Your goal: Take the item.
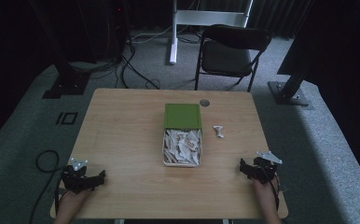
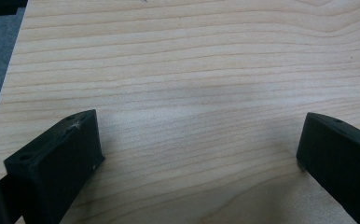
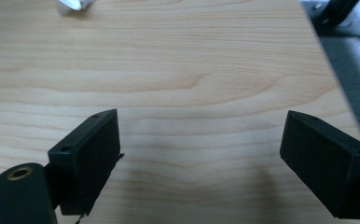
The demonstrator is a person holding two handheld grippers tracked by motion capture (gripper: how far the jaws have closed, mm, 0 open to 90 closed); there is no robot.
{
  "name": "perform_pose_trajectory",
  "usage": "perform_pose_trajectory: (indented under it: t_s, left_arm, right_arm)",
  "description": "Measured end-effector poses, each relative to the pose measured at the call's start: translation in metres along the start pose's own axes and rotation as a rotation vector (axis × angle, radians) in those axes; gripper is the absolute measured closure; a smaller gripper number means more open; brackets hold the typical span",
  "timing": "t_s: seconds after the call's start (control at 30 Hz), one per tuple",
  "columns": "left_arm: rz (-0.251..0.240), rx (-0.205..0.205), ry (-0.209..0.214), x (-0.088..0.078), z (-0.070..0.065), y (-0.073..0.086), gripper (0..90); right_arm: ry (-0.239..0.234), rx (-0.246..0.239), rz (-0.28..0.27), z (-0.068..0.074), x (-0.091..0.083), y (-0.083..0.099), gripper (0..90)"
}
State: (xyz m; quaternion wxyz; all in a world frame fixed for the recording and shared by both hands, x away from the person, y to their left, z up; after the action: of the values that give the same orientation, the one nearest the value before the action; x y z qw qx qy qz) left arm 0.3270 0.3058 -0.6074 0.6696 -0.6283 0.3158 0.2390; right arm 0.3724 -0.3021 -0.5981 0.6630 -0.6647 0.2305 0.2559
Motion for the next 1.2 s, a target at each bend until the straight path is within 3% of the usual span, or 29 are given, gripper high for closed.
perform_pose_trajectory:
  t_s: [0.2,0.43,0.57,0.6,0.7,1.2]
  left_arm:
    - [0.0,0.0,0.0,0.0,0.0,0.0,0.7]
    - [0.0,0.0,0.0,0.0,0.0,0.0,0.7]
    - [0.0,0.0,0.0,0.0,0.0,0.0,0.7]
    - [0.0,0.0,0.0,0.0,0.0,0.0,0.7]
    - [0.0,0.0,0.0,0.0,0.0,0.0,0.7]
    - [0.0,0.0,0.0,0.0,0.0,0.0,0.7]
  right_arm:
    - [0.05,0.061,-0.021,-0.011,-0.006,0.004,11.7]
    - [0.047,0.006,0.029,-0.008,-0.008,0.018,11.7]
    - [0.064,0.021,0.044,-0.011,-0.009,0.021,11.7]
    - [0.07,0.05,0.049,-0.013,-0.011,0.024,11.7]
    - [0.069,0.076,0.055,-0.016,-0.014,0.027,11.8]
    - [0.04,0.048,0.05,-0.016,-0.017,0.029,13.2]
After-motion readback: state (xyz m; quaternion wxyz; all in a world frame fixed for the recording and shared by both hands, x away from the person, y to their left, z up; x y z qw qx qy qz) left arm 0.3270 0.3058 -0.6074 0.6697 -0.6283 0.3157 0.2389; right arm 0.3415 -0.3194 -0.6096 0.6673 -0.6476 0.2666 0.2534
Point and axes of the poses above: each handheld gripper's, and its own axes: x roughly forward along the jaws, y roughly out of its underside, z roughly to its left, the point moved 8 cm from there along x, roughly forward along the jaws
